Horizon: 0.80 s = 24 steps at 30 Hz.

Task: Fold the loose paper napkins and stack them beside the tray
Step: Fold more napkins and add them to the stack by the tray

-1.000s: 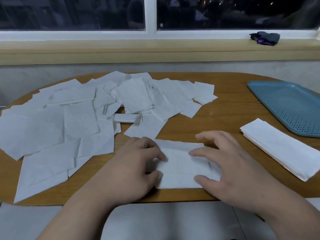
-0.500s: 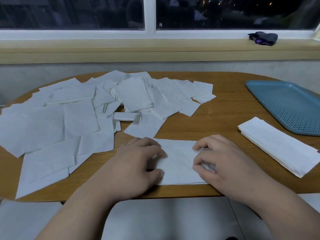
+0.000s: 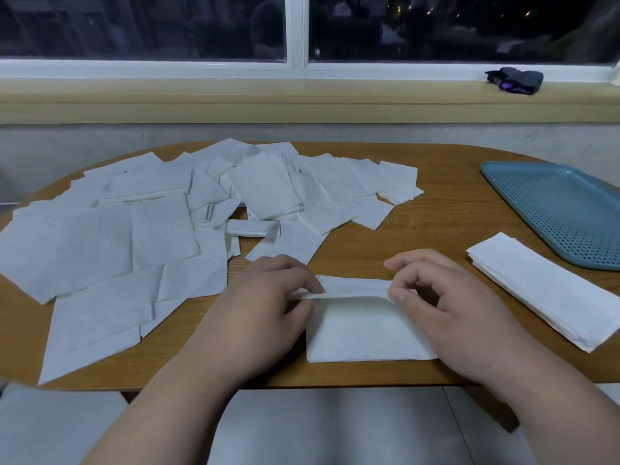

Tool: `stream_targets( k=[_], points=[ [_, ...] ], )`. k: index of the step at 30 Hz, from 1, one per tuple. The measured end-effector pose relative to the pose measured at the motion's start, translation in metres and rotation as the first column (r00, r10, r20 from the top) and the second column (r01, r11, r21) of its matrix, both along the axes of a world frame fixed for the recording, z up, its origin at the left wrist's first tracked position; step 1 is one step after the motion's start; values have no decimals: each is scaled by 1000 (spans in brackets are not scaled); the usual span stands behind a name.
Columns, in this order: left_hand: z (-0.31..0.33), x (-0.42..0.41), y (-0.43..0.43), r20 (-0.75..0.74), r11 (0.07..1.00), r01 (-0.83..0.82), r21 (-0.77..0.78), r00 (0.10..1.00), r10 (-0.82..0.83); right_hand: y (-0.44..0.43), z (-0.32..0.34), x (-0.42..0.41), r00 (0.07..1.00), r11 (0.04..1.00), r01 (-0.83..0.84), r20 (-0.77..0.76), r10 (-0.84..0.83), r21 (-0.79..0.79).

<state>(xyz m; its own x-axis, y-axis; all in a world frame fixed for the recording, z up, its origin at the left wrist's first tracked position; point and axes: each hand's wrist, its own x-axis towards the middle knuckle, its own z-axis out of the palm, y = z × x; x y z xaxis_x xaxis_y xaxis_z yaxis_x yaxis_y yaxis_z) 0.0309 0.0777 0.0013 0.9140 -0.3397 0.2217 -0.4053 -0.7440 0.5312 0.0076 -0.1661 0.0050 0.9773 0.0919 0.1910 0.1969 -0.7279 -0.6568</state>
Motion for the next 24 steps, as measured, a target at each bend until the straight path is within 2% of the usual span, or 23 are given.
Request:
stream_targets(
  k=[2, 4, 8, 10, 12, 14, 16, 19, 24],
  points=[
    [5, -3, -4, 17, 988, -60, -142, 998, 63, 1, 4, -2, 999, 994, -1, 49, -5, 112],
    [13, -9, -9, -27, 943, -108, -314, 994, 105, 3, 9, -8, 998, 978, -47, 54, 37, 201],
    [26, -17, -15, -84, 858, -119, -500, 993, 89, 12, 16, -16, 981, 977, -35, 194, -7, 210],
    [28, -17, -16, -145, 824, -156, -544, 985, 91, 14, 18, -18, 982, 948, 17, 172, -75, 318],
    [27, -15, -17, -211, 801, -199, -565, 973, 93, 11, 19, -18, 992, 908, 58, 78, -99, 415],
    [23, -12, -17, -287, 805, -238, -543, 954, 89, 10, 21, -16, 994, 893, 109, -27, -108, 437],
    [18, -8, -18, -313, 859, -248, -449, 943, 109, 7, 18, -13, 985, 909, 160, -126, -120, 385],
    [10, -3, -21, -264, 947, -239, -216, 948, 179, 2, 8, -8, 963, 965, 227, -175, -203, 130],
    [1, 0, -26, -182, 973, -229, 13, 957, 227, 2, 1, -7, 955, 961, 216, -168, -244, -171]
  ],
)
